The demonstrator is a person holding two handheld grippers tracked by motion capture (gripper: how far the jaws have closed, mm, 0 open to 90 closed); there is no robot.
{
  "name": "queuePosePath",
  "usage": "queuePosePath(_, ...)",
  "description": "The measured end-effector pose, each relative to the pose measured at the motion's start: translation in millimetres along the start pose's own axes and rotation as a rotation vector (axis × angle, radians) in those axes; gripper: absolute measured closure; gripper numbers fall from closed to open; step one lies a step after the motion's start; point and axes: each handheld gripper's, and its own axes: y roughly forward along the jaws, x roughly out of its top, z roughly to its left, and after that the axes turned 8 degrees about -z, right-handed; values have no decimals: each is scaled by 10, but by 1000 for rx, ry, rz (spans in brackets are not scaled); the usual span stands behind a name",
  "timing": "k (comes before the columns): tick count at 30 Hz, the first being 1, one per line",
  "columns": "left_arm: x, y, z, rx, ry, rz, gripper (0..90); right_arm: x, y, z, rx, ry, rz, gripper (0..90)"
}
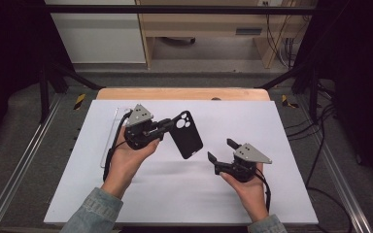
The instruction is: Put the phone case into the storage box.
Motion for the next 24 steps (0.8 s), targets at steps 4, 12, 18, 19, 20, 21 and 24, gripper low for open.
queuePosePath(4,5,-16,9,2,8,2,800,-22,29,6,-50,-34,37,107)
queuePosePath(12,16,-78,31,10,30,2,801,-30,25,-3,-61,-35,27,104)
queuePosePath(18,28,-131,64,13,37,1,801,-61,18,-39,-86,-77,-11,127)
queuePosePath(19,30,-141,71,15,37,-1,801,-66,21,-39,-89,-85,-10,116)
queuePosePath(20,33,-150,78,15,38,-3,801,-72,22,-38,-90,-89,-6,100)
queuePosePath(21,37,-161,84,15,39,-2,801,-78,22,-35,-94,-95,-6,90)
queuePosePath(24,43,-188,99,16,44,-1,801,-91,17,-26,-103,-116,-22,88)
